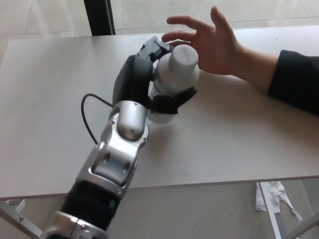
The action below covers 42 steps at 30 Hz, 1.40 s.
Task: Pick up a bottle and hand it
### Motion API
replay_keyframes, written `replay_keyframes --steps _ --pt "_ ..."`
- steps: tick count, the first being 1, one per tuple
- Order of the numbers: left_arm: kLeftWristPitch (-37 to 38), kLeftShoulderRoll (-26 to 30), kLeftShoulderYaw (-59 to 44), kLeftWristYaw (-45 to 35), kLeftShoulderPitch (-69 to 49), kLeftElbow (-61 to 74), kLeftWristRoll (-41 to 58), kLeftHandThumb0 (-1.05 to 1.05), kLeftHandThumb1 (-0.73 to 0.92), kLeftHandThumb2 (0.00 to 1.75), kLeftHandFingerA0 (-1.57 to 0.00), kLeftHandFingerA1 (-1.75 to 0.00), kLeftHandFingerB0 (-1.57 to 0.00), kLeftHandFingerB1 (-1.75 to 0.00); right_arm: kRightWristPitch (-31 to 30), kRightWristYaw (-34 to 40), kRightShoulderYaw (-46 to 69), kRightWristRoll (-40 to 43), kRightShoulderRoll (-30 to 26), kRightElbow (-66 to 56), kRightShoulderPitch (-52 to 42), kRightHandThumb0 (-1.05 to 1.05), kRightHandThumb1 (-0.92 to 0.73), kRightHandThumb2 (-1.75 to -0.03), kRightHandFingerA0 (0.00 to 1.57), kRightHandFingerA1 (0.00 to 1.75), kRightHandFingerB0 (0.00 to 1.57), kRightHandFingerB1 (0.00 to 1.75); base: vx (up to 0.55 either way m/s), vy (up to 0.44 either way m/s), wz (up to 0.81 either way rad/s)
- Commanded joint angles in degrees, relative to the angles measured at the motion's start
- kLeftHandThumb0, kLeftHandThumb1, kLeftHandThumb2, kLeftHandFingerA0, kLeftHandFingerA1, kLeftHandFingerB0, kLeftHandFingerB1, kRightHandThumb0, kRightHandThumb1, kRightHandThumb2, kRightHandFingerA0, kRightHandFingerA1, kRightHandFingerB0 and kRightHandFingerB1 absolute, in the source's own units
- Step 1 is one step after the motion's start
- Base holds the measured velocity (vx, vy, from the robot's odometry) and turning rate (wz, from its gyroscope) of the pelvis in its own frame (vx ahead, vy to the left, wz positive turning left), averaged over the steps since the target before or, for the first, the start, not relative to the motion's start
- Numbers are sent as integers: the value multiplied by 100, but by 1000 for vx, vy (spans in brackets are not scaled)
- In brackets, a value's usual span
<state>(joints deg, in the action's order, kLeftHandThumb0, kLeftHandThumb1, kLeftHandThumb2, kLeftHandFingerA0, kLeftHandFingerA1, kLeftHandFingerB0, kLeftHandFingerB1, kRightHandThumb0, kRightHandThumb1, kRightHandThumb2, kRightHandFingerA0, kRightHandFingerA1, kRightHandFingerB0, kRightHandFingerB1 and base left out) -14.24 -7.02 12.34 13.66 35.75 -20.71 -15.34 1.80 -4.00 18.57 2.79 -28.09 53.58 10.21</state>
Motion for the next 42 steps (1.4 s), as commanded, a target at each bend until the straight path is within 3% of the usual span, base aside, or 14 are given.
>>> replay_keyframes --steps 1,3,10,11,13,21,23,25,27,29,30,33,37,42 --pt "-501 -10 -349 -95 1214 -604 122 -20 68 76 -73 -116 -70 -66 236 -42 -42 49 11 -73 156 -55 -43 -89 115 129 36 57 0 0 0" --pt "-607 -96 -421 -23 1680 -1018 131 -20 66 78 -77 -121 -67 -67 188 -59 -12 100 37 -96 168 -48 -59 -61 97 151 41 45 0 0 0" --pt "-730 -558 -1116 452 2838 -2029 584 -26 64 76 -89 -152 -70 -77 169 -62 -118 40 104 -164 256 -57 -43 -86 107 127 35 54 0 0 0" --pt "-722 -657 -1201 487 2947 -2148 639 -28 66 67 -96 -166 -60 -67 139 -95 -138 44 112 -166 278 -47 -62 -58 94 145 40 41 0 0 0" --pt "-675 -702 -1305 516 2989 -2222 648 -27 67 72 -79 -159 -64 -72 115 -106 -190 22 138 -190 312 -59 -44 -87 102 126 33 54 0 0 0" --pt "111 -1059 -1788 983 3259 -3304 826 -19 52 87 -78 -134 -78 -94 127 -138 -378 12 255 -279 339 -50 -62 -58 95 145 38 41 0 0 0" --pt "182 -1147 -1873 1221 3364 -3566 869 -20 65 73 -85 -116 -65 -67 141 -92 -449 -37 306 -282 400 -48 -62 -59 96 142 40 40 0 0 0" --pt "278 -1197 -1959 1275 3410 -3719 969 -22 68 78 -96 -140 -64 -69 77 -44 -505 -64 339 -346 410 -49 -59 -60 90 135 40 40 0 0 0" --pt "391 -1240 -2000 1324 3449 -3899 1025 -18 68 73 -88 -175 -69 -120 34 -7 -536 -62 363 -310 467 -59 -44 -87 105 126 34 53 0 0 0" --pt "496 -1298 -2005 1426 3406 -3985 1042 -17 73 61 -81 -167 -61 -89 -32 -12 -521 -4 378 -317 509 -51 -60 -61 99 149 42 42 0 0 0" --pt "498 -1338 -1944 1508 3301 -4031 979 -26 73 65 -69 -117 -58 -64 -43 37 -535 -21 386 -305 553 -55 -43 -88 114 130 37 56 0 0 0" --pt "582 -1359 -1913 1503 3133 -4100 1047 -21 65 87 -87 -173 -71 -111 -70 3 -532 22 371 -370 555 -58 -43 -87 102 121 33 53 0 0 0" --pt "683 -1325 -1884 1559 2898 -4157 1095 -21 64 85 -92 -174 -70 -109 38 -26 -534 22 360 -388 520 -52 -59 -60 96 143 41 41 0 0 0" --pt "824 -1220 -1698 1608 3000 -4224 1001 -28 66 79 -95 -154 -71 -78 -7 -40 -506 63 373 -333 546 -62 -44 -87 109 132 37 54 0 0 0"
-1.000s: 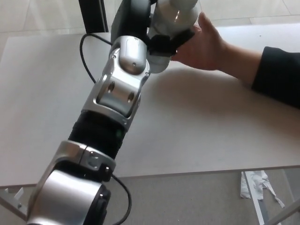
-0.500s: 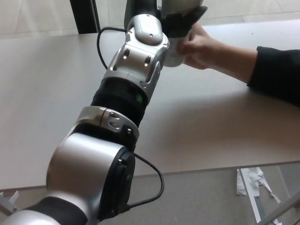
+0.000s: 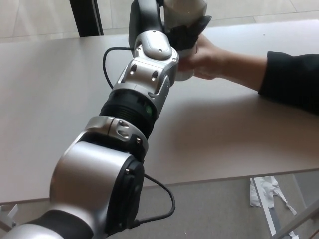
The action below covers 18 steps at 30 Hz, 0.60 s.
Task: Pick up a bottle and hand it
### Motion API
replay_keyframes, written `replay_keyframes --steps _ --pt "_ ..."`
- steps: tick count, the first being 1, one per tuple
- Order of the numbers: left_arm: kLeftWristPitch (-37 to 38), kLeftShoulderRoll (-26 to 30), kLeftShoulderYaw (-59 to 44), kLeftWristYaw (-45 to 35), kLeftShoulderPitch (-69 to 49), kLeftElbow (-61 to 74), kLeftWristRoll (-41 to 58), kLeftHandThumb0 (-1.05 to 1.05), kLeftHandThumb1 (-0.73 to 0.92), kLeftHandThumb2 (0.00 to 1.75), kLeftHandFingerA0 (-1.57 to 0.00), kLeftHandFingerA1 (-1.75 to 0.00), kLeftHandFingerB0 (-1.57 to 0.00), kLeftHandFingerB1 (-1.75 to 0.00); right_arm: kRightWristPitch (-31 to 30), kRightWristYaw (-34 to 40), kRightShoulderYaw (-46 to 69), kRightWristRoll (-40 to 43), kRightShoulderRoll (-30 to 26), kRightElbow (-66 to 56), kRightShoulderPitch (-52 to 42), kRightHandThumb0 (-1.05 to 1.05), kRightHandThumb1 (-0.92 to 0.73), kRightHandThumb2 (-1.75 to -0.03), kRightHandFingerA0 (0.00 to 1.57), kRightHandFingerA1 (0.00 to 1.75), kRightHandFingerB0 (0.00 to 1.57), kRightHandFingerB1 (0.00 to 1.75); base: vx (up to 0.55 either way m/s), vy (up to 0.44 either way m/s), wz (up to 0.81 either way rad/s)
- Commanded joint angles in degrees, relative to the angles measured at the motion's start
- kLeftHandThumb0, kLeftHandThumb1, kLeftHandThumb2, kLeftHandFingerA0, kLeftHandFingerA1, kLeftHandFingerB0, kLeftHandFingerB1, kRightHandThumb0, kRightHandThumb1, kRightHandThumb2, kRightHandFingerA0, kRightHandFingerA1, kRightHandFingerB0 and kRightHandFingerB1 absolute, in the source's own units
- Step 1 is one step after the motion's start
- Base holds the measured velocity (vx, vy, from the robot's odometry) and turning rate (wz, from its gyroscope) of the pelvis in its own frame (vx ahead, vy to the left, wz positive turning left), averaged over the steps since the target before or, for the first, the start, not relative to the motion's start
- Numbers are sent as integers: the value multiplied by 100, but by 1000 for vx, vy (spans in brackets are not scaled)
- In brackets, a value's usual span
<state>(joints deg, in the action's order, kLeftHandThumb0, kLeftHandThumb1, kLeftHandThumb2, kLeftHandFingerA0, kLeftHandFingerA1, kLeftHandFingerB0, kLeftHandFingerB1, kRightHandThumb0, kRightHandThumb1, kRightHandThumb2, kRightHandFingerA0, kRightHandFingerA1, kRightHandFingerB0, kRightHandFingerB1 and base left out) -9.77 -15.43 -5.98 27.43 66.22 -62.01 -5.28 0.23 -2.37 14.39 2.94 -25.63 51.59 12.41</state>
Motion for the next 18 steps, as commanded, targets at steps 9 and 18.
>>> replay_keyframes --steps 9,18 --pt "-925 -31 506 -1307 167 640 209 -81 39 78 -19 -70 0 0 129 -257 -62 80 71 -164 227 -48 -60 -58 95 145 41 39 0 0 0" --pt "-2825 1676 1364 -3387 -1639 5512 894 -102 56 63 0 -55 0 0 285 -224 21 39 -44 -54 77 -54 -41 -88 115 131 36 57 0 0 0"
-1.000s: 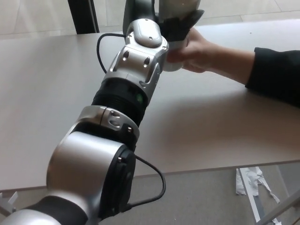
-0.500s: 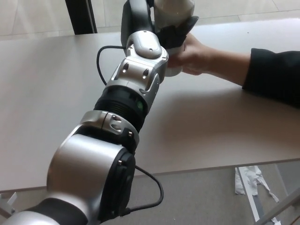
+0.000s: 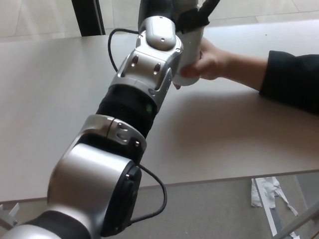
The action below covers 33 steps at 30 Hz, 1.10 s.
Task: Pick up a bottle and hand it
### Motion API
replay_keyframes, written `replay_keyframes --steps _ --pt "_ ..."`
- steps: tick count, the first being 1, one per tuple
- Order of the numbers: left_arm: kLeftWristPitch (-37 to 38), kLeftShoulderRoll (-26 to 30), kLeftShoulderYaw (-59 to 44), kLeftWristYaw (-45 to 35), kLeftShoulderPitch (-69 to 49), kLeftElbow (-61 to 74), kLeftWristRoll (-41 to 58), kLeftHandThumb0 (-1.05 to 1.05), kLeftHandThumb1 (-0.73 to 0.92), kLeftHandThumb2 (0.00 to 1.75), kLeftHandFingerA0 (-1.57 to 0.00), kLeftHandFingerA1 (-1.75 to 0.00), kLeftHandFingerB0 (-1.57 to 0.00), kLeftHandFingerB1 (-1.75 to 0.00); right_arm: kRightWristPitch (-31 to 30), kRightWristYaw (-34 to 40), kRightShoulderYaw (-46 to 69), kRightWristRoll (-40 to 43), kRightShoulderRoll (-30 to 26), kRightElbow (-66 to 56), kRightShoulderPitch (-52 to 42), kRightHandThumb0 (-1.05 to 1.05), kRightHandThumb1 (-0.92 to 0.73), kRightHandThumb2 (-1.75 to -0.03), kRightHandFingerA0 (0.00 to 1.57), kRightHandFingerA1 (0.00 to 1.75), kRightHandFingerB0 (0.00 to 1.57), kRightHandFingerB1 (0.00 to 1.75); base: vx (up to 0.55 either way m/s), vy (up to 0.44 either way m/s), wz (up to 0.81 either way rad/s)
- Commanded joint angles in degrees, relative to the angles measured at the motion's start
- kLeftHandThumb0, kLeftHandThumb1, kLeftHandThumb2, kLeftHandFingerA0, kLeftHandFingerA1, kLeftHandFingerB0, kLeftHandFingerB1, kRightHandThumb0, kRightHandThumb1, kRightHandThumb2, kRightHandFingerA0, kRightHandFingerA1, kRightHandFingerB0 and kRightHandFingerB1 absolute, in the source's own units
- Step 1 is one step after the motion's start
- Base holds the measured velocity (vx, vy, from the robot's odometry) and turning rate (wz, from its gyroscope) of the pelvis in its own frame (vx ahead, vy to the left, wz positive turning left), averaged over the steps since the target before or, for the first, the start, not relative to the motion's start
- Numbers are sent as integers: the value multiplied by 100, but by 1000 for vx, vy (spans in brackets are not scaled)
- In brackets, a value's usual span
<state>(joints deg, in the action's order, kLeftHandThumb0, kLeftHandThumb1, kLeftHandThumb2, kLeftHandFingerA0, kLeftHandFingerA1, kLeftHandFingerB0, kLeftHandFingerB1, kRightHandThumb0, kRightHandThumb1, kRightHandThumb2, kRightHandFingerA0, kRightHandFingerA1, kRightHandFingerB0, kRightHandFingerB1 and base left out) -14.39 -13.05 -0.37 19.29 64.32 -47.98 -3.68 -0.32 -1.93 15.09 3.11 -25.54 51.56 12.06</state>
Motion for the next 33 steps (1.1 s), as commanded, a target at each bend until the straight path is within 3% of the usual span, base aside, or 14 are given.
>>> replay_keyframes --steps 1,2,4,5,6,8,10,11,16,20,29,30,32,33 --pt "-2460 1591 792 -2646 -1598 4441 815 -102 56 63 0 -55 0 0 345 -256 -22 31 -62 -12 111 -54 -41 -88 115 131 36 57 0 0 0" --pt "-2522 1822 766 -2758 -1770 4806 892 -105 61 99 0 -4 0 -9 336 -274 2 49 -78 -24 75 -55 -42 -87 112 131 35 56 0 0 0" --pt "-2862 2594 468 -3061 -2361 6070 1302 -104 60 97 0 -12 0 -8 325 -303 19 52 -107 -46 18 -57 -43 -88 113 132 35 56 0 0 0" --pt "-2912 2998 209 -3250 -2680 6569 1507 -98 57 58 0 -9 0 0 336 -300 59 74 -122 -1 14 -59 -43 -87 108 130 37 55 0 0 0" --pt "-3063 3308 -70 -3377 -2911 6931 1726 -96 56 97 0 -12 0 -10 362 -306 100 106 -124 3 -3 -53 -41 -88 109 128 36 56 0 0 0" --pt "-2996 4025 -1113 -3816 -3762 7646 2217 -99 56 94 0 -10 0 0 400 -295 101 80 -152 84 -3 -50 -58 -61 93 151 42 43 0 0 0" --pt "-2905 4376 -1831 -4108 -4281 7868 2478 -94 44 86 0 -15 0 0 434 -303 131 92 -172 163 0 -54 -41 -87 111 128 37 57 0 0 0" --pt "-2674 4494 -2237 -4288 -4594 7884 2558 -99 54 96 0 -15 0 0 429 -323 159 115 -187 124 -37 -51 -58 -61 96 149 42 44 0 0 0" --pt "-2617 5087 -4358 -4917 -5789 7608 2869 -91 54 95 -12 -22 0 0 400 -269 191 77 -278 104 -67 -54 -42 -87 113 130 37 58 0 0 0" --pt "-1853 5251 -5820 -5349 -6873 6709 2777 -86 49 89 -15 -68 0 -27 259 -248 263 109 -370 188 21 -51 -57 -60 92 142 41 43 0 0 0" --pt "-612 6112 -7068 -4812 -8172 3023 2161 -95 46 65 0 -98 0 -23 193 -206 328 107 -507 338 78 -52 -60 -58 83 132 41 42 0 0 0" --pt "-490 6259 -7077 -4622 -8246 2413 2122 -99 57 95 0 -66 0 -13 182 -237 373 160 -500 312 33 -51 -57 -60 92 136 39 42 0 0 0" --pt "-352 6351 -7061 -4514 -8299 1956 2127 -99 57 95 0 -66 0 -13 162 -274 419 217 -493 290 1 -51 -57 -60 92 136 39 42 0 0 0" --pt "-427 6400 -7027 -4409 -8193 1686 2216 -98 47 72 0 -92 0 -14 168 -264 433 216 -515 316 -22 -51 -58 -60 91 133 39 42 0 0 0"
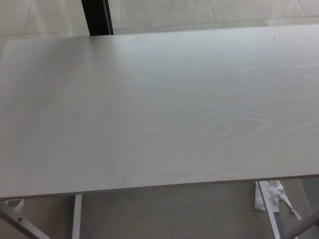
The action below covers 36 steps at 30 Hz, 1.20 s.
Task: Pick up a bottle and hand it
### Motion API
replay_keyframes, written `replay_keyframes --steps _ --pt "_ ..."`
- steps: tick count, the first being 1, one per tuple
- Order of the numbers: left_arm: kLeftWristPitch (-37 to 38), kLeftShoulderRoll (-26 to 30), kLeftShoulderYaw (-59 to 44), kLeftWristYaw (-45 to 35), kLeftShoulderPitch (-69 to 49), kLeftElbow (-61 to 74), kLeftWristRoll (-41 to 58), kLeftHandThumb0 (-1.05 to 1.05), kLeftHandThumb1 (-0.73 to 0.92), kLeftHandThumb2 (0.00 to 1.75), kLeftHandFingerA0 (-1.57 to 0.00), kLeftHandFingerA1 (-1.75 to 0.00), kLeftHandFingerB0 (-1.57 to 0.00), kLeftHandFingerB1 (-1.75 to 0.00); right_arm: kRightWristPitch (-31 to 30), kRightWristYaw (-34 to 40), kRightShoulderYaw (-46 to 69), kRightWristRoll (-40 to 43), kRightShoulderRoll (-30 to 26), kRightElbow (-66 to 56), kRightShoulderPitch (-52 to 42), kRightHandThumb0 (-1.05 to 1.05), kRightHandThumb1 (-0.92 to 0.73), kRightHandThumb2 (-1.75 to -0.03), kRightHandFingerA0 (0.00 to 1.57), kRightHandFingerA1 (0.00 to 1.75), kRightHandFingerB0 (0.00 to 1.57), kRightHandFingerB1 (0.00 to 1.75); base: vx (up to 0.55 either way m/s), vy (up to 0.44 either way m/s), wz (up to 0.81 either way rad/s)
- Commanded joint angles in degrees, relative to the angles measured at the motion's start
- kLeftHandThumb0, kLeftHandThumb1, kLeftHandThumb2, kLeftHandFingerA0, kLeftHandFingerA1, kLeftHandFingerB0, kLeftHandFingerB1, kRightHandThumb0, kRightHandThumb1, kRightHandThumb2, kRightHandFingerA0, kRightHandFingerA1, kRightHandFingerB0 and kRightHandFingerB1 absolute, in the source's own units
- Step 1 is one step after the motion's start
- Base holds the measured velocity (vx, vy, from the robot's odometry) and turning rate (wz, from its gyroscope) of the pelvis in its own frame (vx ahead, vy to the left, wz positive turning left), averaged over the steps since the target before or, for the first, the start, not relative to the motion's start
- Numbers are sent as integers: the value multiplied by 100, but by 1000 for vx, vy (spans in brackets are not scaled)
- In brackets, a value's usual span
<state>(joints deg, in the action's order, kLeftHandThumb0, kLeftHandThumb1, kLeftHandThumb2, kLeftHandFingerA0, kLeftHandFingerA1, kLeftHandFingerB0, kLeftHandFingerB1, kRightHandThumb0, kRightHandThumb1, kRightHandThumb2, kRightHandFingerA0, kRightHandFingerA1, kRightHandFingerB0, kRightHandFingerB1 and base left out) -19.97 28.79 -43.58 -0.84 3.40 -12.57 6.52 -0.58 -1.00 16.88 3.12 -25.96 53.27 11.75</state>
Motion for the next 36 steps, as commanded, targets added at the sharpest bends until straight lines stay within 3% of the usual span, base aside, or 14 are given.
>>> replay_keyframes --steps 1,9,12,13,15,16,18,21,22,23,27,28,29,36 --pt "323 2126 -2635 -2205 -2002 -2237 1258 -93 52 94 -2 -69 0 -21 236 -371 235 195 -483 167 6 -51 -60 -59 80 113 38 41 0 0 0" --pt "535 1412 -1319 -1644 -1090 -3632 823 -87 46 90 -10 -74 0 -16 258 -343 200 145 -553 386 104 -51 -60 -58 76 108 39 39 0 0 0" --pt "718 1275 -736 -1680 -1005 -3982 447 -82 47 89 -9 -71 0 -22 309 -361 159 106 -567 402 93 -57 -47 -86 85 109 32 52 0 0 0" --pt "760 1098 -208 -1650 -894 -4310 71 -87 49 84 -19 -78 -8 -19 356 -377 166 118 -560 414 84 -53 -60 -58 80 121 38 41 0 0 0" --pt "1034 853 243 -1619 -880 -4531 -178 -73 44 80 -42 -85 -3 -37 304 -394 181 142 -548 376 44 -53 -60 -58 91 135 38 40 0 0 0" --pt "1084 731 373 -1529 -888 -4630 -206 -39 26 87 -18 -65 0 -53 294 -399 155 122 -520 356 -10 -53 -60 -60 89 137 37 40 0 0 0" --pt "1235 752 1079 -1981 -1213 -4274 -505 -73 43 78 -21 -78 -4 -50 353 -402 133 92 -531 339 -49 -52 -61 -60 83 137 37 41 0 0 0" --pt "1445 707 880 -1850 -1239 -4227 -53 -75 43 77 -23 -85 -6 -54 303 -338 130 82 -518 349 28 -51 -61 -57 77 110 39 41 0 0 0" --pt "1371 701 574 -2019 -1135 -4344 315 -71 41 82 -7 -72 -1 -52 306 -311 150 97 -511 384 52 -54 -46 -85 84 105 34 54 0 0 0" --pt "1357 745 458 -2136 -1023 -4554 493 -77 45 83 -5 -73 0 -52 374 -309 181 126 -500 427 42 -50 -60 -57 69 100 39 43 0 0 0" --pt "1206 893 412 -2582 -1014 -4855 701 -67 39 82 -7 -70 -5 -39 395 -415 254 187 -508 402 -114 -49 -61 -58 67 102 37 41 0 0 0" --pt "1233 900 404 -2613 -1030 -4869 713 -69 53 54 -7 -89 0 -43 421 -428 240 167 -515 403 -126 -50 -62 -58 68 97 36 40 0 0 0" --pt "1269 917 381 -2639 -1032 -4917 749 -62 37 84 -3 -67 -2 -41 453 -432 218 127 -524 411 -131 -51 -62 -58 74 103 36 40 0 0 0" --pt "1416 1026 448 -2762 -887 -5225 818 -67 43 75 -32 -80 -5 -51 433 -394 294 176 -479 414 -113 -51 -59 -58 85 122 37 41 0 0 0"
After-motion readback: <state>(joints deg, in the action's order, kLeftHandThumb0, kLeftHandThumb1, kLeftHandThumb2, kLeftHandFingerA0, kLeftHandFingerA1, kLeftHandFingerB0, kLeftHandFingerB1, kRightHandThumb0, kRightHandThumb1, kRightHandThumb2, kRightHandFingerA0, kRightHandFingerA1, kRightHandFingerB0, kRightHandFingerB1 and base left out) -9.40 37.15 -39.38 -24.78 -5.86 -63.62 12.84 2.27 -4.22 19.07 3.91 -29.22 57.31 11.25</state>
